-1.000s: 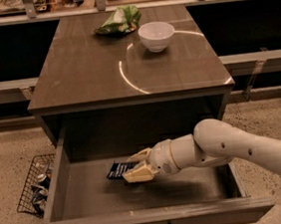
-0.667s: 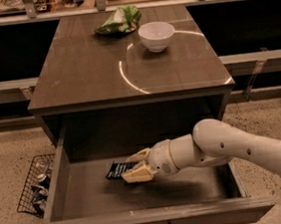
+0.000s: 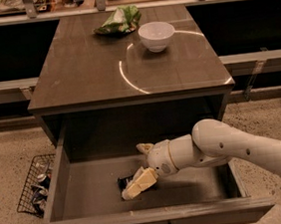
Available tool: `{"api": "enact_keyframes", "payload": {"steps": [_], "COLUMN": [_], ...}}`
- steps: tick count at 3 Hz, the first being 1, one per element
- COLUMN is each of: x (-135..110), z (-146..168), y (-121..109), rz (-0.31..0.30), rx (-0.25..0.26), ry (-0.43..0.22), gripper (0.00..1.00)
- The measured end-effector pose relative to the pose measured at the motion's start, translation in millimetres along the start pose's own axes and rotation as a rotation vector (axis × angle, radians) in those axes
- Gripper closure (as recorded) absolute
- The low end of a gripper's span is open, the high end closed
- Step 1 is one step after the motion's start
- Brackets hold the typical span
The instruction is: Place rxbar blueberry into top drawer
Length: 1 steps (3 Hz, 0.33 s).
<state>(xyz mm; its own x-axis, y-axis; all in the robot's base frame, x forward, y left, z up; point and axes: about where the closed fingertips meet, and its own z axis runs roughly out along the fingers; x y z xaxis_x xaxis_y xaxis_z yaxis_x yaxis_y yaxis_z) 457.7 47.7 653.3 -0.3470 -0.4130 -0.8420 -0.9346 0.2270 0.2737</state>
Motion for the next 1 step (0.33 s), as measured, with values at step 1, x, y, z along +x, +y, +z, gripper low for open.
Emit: {"api": "enact_keyframes", "payload": {"steps": [1], "x": [0.0], "z": [0.0], "y": [0.0], "rz": [0.000], "rx": [0.000], "ry": [0.000], "gripper": [0.00]}}
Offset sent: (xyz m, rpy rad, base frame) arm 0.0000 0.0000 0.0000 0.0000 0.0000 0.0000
